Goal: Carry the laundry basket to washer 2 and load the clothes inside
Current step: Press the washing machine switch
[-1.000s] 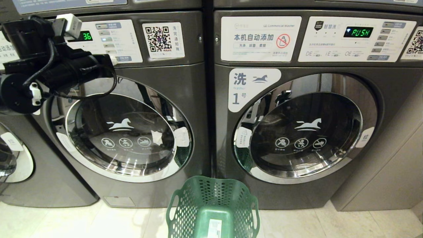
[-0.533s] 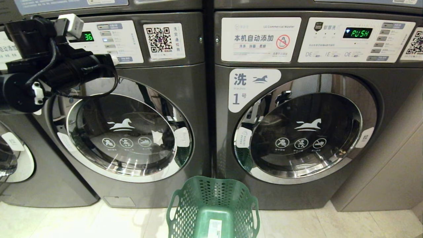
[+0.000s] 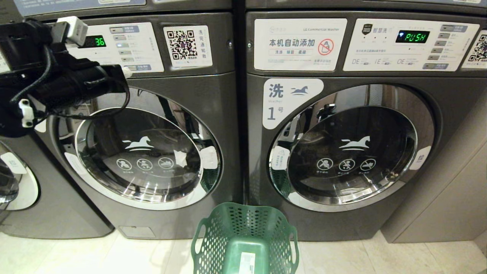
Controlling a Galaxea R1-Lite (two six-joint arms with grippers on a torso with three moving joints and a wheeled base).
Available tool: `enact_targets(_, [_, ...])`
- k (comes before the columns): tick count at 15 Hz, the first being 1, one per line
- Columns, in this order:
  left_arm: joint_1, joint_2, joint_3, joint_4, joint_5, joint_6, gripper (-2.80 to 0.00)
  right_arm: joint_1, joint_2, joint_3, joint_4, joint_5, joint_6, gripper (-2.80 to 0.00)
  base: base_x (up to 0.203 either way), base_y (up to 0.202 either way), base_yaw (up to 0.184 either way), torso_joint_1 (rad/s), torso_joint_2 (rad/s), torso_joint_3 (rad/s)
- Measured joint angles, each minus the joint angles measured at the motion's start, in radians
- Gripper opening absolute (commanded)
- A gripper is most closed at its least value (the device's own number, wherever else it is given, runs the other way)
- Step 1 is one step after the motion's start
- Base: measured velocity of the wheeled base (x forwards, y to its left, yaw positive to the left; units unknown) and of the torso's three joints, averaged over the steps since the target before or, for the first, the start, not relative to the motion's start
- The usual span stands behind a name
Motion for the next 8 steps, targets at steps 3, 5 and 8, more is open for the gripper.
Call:
enact_targets(3, [0.0,-0.018,0.007,0.003,0.0,0.0,-2.8,0.0,0.0,0.0,0.0,0.0,0.0,-2.8,0.0,0.0,0.0,0.0,0.0,0.0])
enact_targets(5, [0.0,-0.024,0.011,0.004,-0.001,0.0,-2.8,0.0,0.0,0.0,0.0,0.0,0.0,-2.8,0.0,0.0,0.0,0.0,0.0,0.0])
enact_targets(8, [0.0,-0.077,0.068,0.02,0.0,0.001,-2.8,0.0,0.0,0.0,0.0,0.0,-0.001,-2.8,0.0,0.0,0.0,0.0,0.0,0.0])
